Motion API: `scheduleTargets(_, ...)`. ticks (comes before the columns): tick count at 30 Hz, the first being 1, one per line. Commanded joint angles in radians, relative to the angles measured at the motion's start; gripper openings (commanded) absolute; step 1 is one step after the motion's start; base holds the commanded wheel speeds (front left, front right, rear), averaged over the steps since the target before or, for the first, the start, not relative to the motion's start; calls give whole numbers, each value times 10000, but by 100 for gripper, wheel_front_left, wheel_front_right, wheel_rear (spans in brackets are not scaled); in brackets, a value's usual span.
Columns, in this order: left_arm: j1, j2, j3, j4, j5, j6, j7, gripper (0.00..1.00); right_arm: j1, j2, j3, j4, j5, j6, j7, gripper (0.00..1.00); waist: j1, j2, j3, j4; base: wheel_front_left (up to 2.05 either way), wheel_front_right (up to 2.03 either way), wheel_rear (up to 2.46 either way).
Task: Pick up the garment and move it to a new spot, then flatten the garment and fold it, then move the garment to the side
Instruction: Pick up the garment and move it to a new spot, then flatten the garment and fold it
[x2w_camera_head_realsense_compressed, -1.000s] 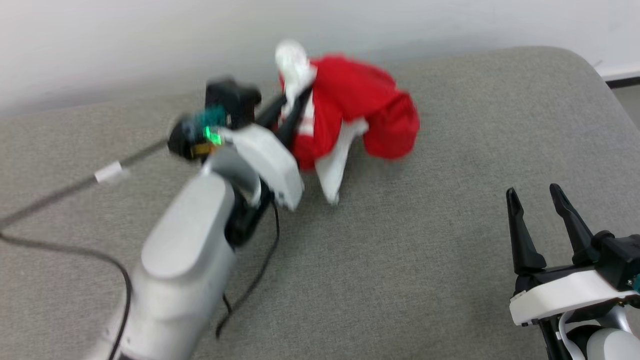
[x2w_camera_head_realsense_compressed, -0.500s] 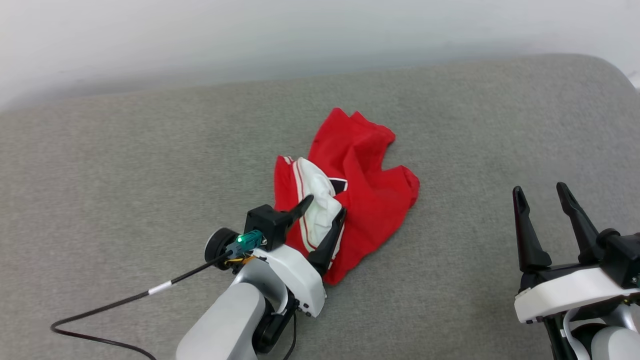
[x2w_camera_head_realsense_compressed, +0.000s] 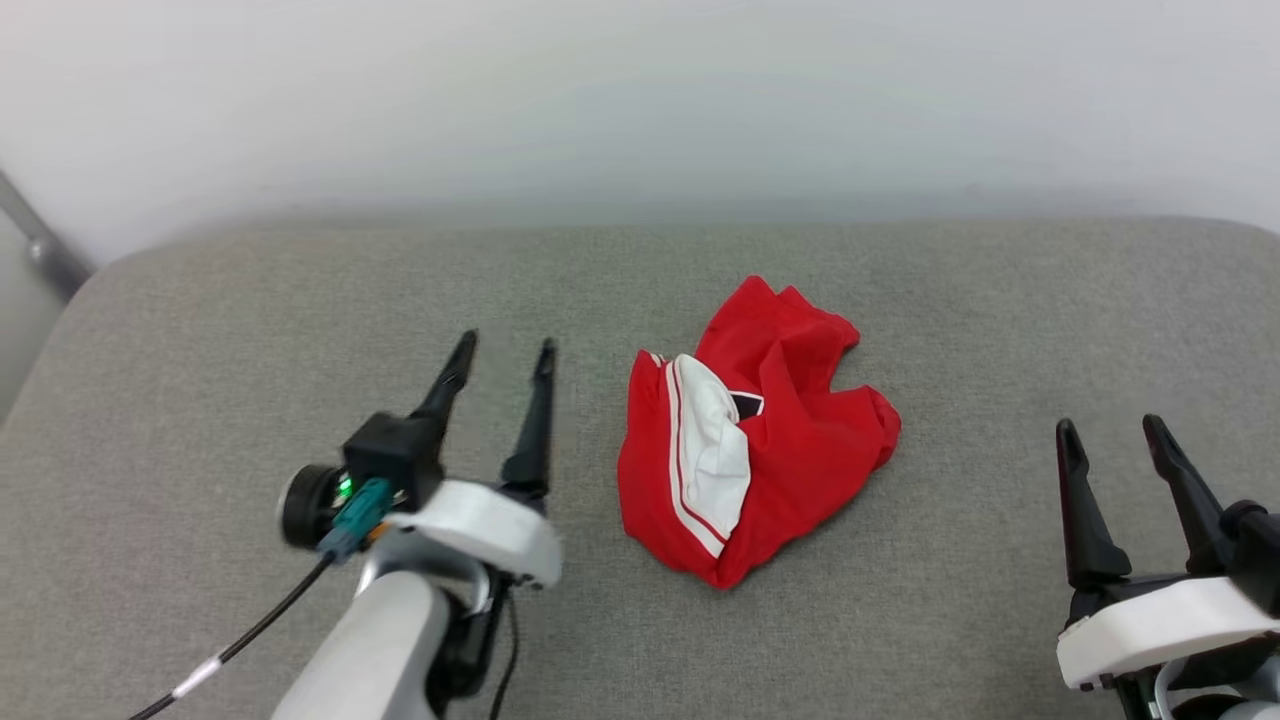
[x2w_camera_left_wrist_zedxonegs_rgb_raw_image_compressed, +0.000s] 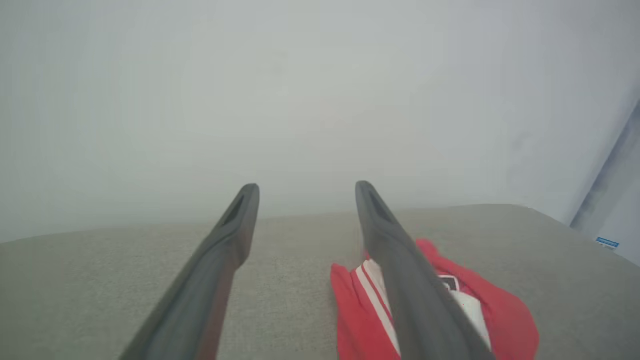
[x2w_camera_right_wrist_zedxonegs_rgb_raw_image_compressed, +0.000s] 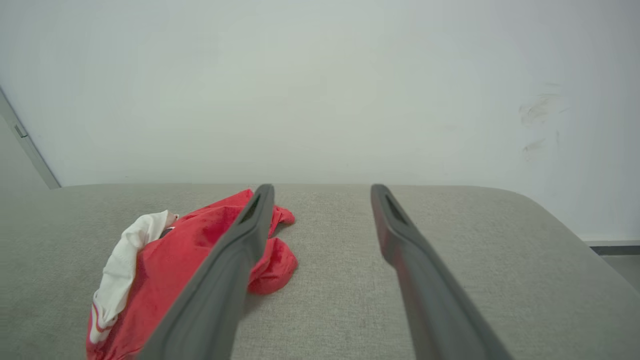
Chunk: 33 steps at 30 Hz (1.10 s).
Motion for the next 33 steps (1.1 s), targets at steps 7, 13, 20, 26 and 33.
scheduleTargets(7, 1426, 1009, 701, -445, 156, 815, -18, 100, 515, 12, -68, -52, 219, -5, 140, 100, 1, 0, -417, 111, 0, 0, 0)
scheduleTargets(13, 2225, 1501, 875, -964, 117, 1141, 263, 100, 742, 13, -102, -86, 363, -5, 193, 100, 1, 0, -564, 36, 0, 0, 0)
scheduleTargets(20, 2513, 1605, 808, -1325, 50, 1241, 483, 100, 832, 13, 30, -137, 337, -5, 295, 100, 1, 0, -600, 40, 0, 0, 0)
scheduleTargets(26, 2505, 1594, 818, -1447, -10, 1297, 570, 100, 763, 13, 145, -194, 279, -7, 334, 100, 1, 0, -607, 68, 0, 0, 0)
scheduleTargets(33, 2339, 1602, 760, -1523, -85, 1251, 676, 100, 708, 13, 205, -230, 357, -7, 359, 100, 1, 0, -546, 111, 0, 0, 0)
